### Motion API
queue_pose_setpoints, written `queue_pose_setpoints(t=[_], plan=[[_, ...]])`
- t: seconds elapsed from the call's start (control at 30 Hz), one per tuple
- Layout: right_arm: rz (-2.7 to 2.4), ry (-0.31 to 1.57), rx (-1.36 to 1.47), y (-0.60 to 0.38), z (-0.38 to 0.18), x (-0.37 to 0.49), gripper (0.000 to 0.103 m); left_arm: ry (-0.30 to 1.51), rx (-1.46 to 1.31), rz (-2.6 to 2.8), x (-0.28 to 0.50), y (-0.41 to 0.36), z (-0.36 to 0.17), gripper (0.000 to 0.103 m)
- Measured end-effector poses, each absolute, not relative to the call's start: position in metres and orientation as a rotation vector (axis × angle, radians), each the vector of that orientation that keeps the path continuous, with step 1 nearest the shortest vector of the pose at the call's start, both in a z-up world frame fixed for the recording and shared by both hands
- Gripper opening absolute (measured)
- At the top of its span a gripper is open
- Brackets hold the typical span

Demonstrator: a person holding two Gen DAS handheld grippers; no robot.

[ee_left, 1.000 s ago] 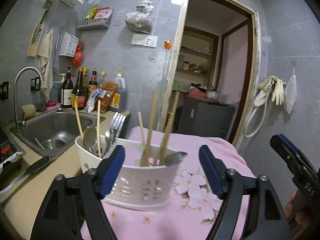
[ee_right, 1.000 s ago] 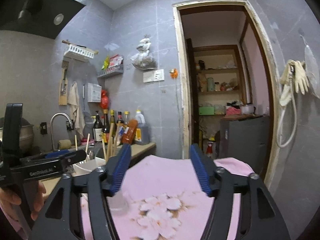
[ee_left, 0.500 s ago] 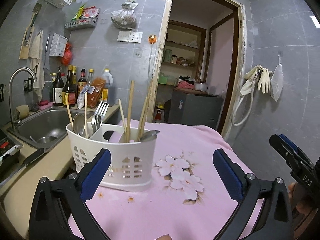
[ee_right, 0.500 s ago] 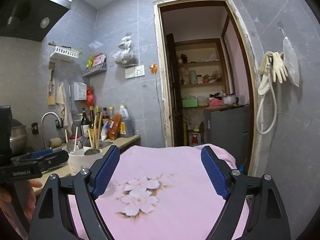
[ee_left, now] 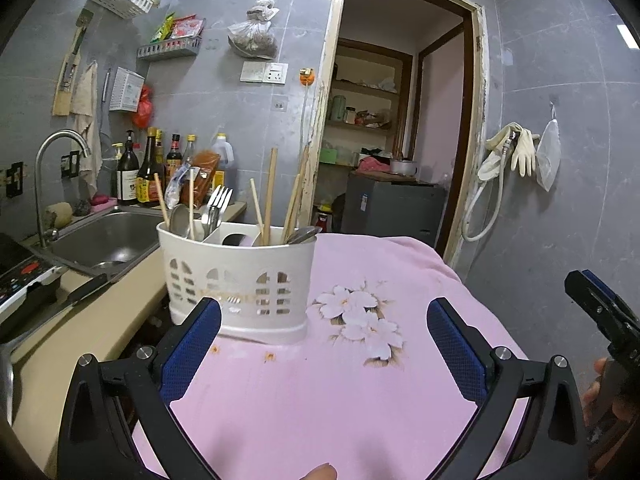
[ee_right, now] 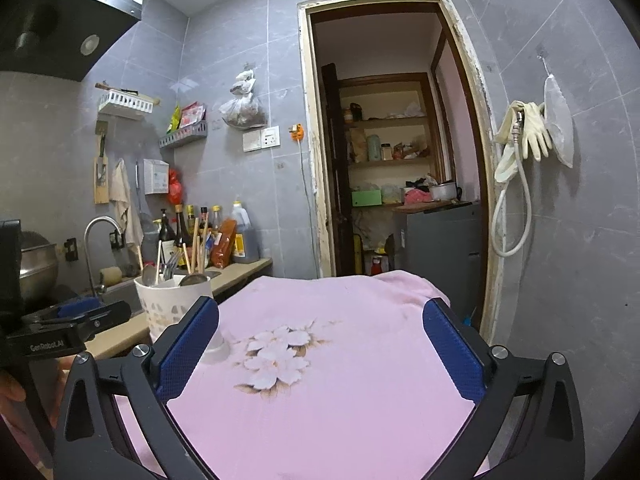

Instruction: Organize utensils

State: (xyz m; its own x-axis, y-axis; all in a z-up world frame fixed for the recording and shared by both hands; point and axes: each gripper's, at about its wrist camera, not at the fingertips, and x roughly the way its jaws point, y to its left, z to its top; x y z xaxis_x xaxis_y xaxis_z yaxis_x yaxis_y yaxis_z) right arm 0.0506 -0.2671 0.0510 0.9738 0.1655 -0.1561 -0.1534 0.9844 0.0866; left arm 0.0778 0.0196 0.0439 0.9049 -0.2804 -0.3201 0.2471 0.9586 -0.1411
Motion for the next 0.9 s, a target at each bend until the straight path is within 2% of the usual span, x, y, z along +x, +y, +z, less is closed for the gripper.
queue_pose_setpoints(t=[0.9], plan=[[0.023,0.158,0.015,-0.252,0.016,-0.011,0.103,0.302,-0.054,-0.203,0.021,0.019,0.010,0.101]])
